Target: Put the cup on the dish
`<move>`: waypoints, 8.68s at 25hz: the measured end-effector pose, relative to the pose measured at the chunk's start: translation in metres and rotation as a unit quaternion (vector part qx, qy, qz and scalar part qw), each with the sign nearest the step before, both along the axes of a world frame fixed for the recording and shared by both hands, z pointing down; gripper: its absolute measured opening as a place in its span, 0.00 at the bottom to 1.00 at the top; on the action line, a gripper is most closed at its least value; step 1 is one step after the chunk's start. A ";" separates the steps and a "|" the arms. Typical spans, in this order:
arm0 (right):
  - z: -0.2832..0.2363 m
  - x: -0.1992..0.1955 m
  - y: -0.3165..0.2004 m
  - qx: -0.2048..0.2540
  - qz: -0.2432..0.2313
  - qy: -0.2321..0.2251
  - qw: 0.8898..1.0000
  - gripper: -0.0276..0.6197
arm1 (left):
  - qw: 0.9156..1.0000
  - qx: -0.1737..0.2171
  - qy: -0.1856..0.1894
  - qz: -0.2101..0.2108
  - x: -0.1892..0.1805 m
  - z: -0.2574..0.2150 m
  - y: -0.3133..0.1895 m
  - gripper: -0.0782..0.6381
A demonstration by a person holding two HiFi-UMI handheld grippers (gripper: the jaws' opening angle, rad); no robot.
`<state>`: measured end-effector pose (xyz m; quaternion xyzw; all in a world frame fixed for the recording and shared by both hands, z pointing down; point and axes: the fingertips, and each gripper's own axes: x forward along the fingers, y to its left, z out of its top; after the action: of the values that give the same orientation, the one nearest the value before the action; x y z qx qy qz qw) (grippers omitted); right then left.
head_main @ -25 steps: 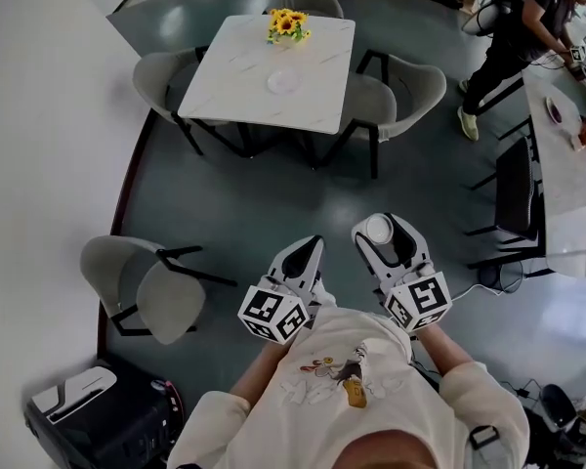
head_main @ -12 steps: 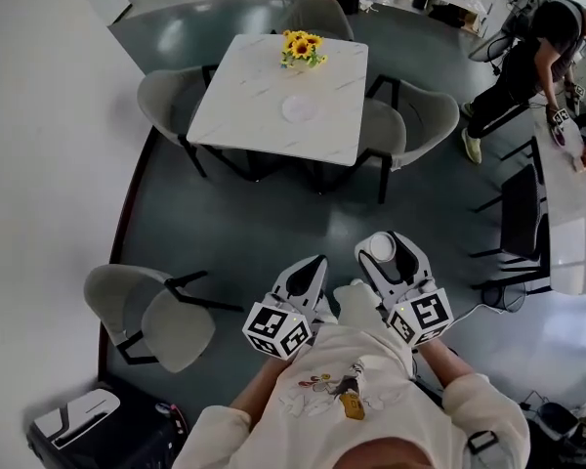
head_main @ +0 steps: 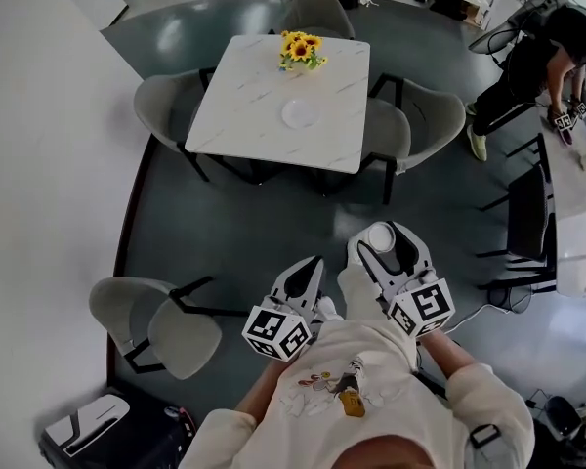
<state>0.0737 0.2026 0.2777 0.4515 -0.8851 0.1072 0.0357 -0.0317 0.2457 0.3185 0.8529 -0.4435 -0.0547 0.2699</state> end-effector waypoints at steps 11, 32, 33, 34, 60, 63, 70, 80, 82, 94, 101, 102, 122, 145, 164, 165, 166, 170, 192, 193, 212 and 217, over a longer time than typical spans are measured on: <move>0.001 0.026 -0.117 0.015 -0.011 -0.002 1.000 0.46 | 0.999 0.023 -0.031 0.017 0.041 -0.008 -0.130 0.11; 0.008 0.021 -0.304 0.038 -0.127 -0.002 0.991 0.46 | 0.990 0.030 -0.085 -0.112 0.049 -0.008 -0.308 0.11; 0.009 0.018 -0.311 0.038 -0.128 -0.003 0.991 0.46 | 0.989 0.030 -0.086 -0.115 0.046 -0.008 -0.314 0.11; 0.012 0.014 -0.316 0.035 -0.128 -0.005 0.991 0.46 | 0.989 0.029 -0.087 -0.116 0.042 -0.006 -0.319 0.11; 0.079 -0.113 -0.471 0.022 -0.055 0.038 0.998 0.46 | 0.996 0.006 -0.084 -0.043 -0.088 0.072 -0.482 0.11; 0.099 -0.119 -0.480 0.022 -0.062 0.049 0.997 0.46 | 0.996 0.001 -0.081 -0.045 -0.092 0.099 -0.494 0.11; 0.153 -0.124 -0.502 0.014 -0.070 0.073 0.995 0.46 | 0.994 0.022 -0.105 -0.028 -0.088 0.140 -0.517 0.11; 0.207 -0.146 -0.520 0.000 -0.089 0.082 0.993 0.46 | 0.984 0.040 -0.173 0.004 -0.092 0.188 -0.525 0.11; 0.216 -0.149 -0.520 -0.006 -0.094 0.083 0.992 0.46 | 0.984 0.031 -0.174 0.002 -0.095 0.197 -0.525 0.11; 0.283 -0.161 -0.539 -0.013 -0.099 0.120 0.988 0.46 | 0.983 0.022 -0.182 0.016 -0.103 0.249 -0.539 0.11; 0.311 -0.158 -0.541 -0.029 -0.095 0.130 0.987 0.46 | 0.983 0.014 -0.182 0.027 -0.097 0.270 -0.538 0.11; 0.314 -0.159 -0.541 -0.029 -0.095 0.130 0.986 0.46 | 0.983 0.013 -0.182 0.028 -0.096 0.272 -0.538 0.11; 0.335 -0.171 -0.540 -0.027 -0.086 0.139 0.986 0.46 | 0.980 0.005 -0.195 0.030 -0.101 0.283 -0.529 0.11; 0.312 -0.166 -0.532 -0.016 -0.100 0.133 0.986 0.46 | 0.978 0.025 -0.206 0.003 -0.093 0.253 -0.515 0.11; 0.222 -0.138 -0.497 -0.018 -0.140 0.107 0.984 0.46 | 0.981 0.043 -0.182 -0.043 -0.071 0.158 -0.487 0.11; 0.216 -0.137 -0.497 -0.021 -0.140 0.100 0.985 0.46 | 0.981 0.049 -0.181 -0.047 -0.072 0.150 -0.487 0.11; 0.210 -0.135 -0.495 -0.024 -0.139 0.095 0.985 0.41 | 0.981 0.055 -0.179 -0.052 -0.071 0.142 -0.486 0.11; 0.188 -0.124 -0.483 -0.033 -0.139 0.087 0.986 0.37 | 0.983 0.047 -0.167 -0.066 -0.068 0.124 -0.472 0.11; 0.063 -0.082 -0.420 -0.001 -0.139 0.037 0.990 0.21 | 0.985 0.098 -0.140 -0.027 -0.034 0.008 -0.419 0.11; 0.055 -0.081 -0.415 0.010 -0.140 0.034 0.990 0.11 | 0.984 0.102 -0.141 -0.028 -0.031 0.005 -0.415 0.11; 0.026 -0.056 -0.331 0.043 -0.141 0.028 0.989 0.05 | 0.987 0.077 -0.133 -0.039 0.001 0.004 -0.344 0.11; 0.029 -0.052 -0.316 0.033 -0.148 0.027 0.988 0.05 | 0.988 0.067 -0.130 -0.042 0.008 0.008 -0.334 0.11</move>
<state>0.0220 -0.1131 0.3063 0.3187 -0.9441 0.0592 0.0600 -0.0235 -0.0881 0.3260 0.8497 -0.5053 0.0153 0.1497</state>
